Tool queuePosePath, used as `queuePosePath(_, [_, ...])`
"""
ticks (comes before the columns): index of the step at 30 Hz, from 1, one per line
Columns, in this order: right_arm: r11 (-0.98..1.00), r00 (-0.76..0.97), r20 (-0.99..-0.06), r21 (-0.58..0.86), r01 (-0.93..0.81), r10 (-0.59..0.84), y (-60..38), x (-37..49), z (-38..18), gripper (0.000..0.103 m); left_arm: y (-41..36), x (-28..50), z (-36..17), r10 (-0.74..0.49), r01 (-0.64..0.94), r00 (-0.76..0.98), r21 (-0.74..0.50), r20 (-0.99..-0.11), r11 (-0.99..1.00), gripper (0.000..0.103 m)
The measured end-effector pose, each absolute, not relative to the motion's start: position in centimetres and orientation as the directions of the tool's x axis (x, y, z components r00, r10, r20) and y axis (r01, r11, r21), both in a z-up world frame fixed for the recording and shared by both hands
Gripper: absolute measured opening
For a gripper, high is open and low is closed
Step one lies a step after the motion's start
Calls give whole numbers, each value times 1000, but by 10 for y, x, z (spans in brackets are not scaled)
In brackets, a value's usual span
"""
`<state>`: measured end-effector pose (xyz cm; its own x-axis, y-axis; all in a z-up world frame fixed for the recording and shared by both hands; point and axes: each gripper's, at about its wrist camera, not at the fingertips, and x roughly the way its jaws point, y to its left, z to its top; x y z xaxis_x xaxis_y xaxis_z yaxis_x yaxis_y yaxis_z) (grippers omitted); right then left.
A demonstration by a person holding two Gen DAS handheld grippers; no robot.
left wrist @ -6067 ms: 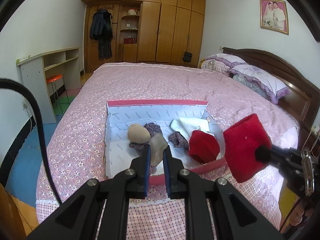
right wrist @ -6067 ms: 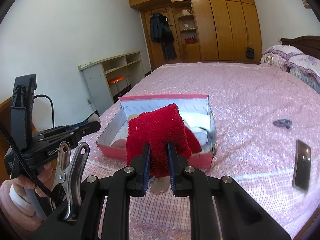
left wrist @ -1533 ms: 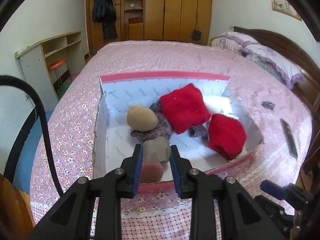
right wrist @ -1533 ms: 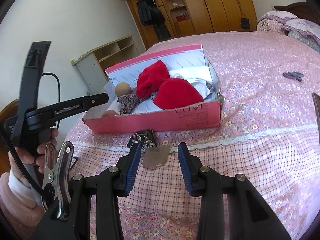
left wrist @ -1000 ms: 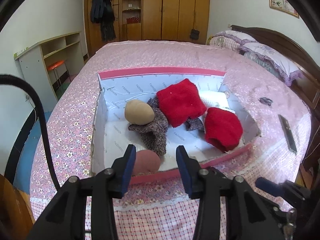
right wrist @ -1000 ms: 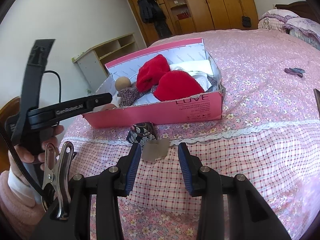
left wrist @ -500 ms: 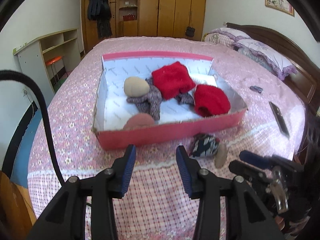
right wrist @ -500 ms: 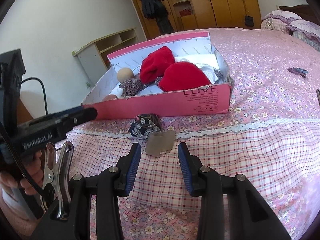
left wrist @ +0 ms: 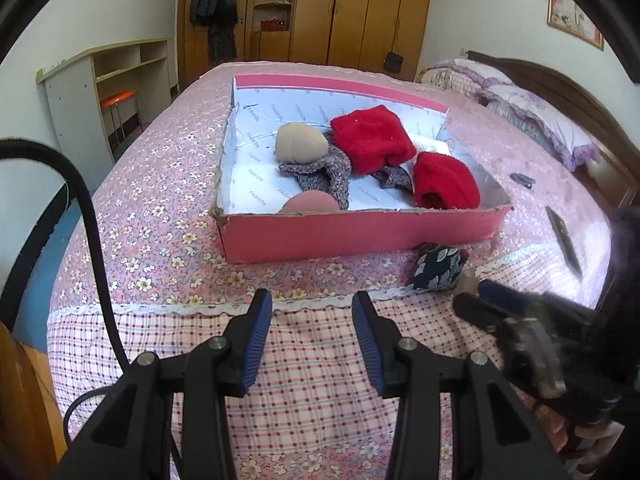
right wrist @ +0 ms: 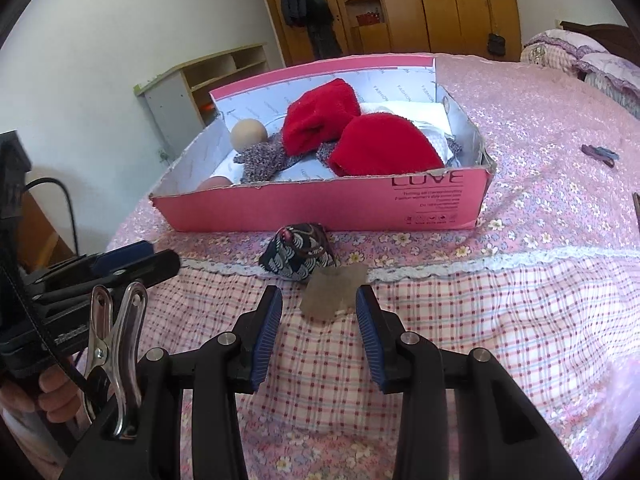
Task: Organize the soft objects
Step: 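Withdraw both grippers from the box toward the black patterned pouch, then grasp the black patterned pouch with the left gripper and lift it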
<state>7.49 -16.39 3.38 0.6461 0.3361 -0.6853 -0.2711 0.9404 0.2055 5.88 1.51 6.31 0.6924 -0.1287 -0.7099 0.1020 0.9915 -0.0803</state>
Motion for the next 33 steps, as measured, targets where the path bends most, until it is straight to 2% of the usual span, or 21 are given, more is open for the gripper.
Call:
queuePosePath(4, [952, 609, -732, 204, -229, 304, -160, 88, 19, 39, 18, 57, 64, -160, 112, 695, -114, -701, 987, 44])
queuePosePath(6, [955, 619, -728, 206, -213, 295, -163, 88, 18, 29, 17, 55, 66, -166, 118, 697, -117, -698, 986, 44])
queuePosePath(18, [953, 618, -726, 211, -217, 301, -176, 78, 22, 9, 1, 52, 63, -191, 144, 673, -127, -714, 981, 44])
queuePosePath(28, [966, 671, -697, 142, -215, 252, -196, 57, 39, 9, -28, 55, 63, -228, 202, 657, -124, -718, 972, 44])
queuePosePath(33, [961, 656, -702, 197, -195, 277, -213, 61, 31, 9, -48, 63, 62, -243, 235, 646, -114, -724, 965, 44])
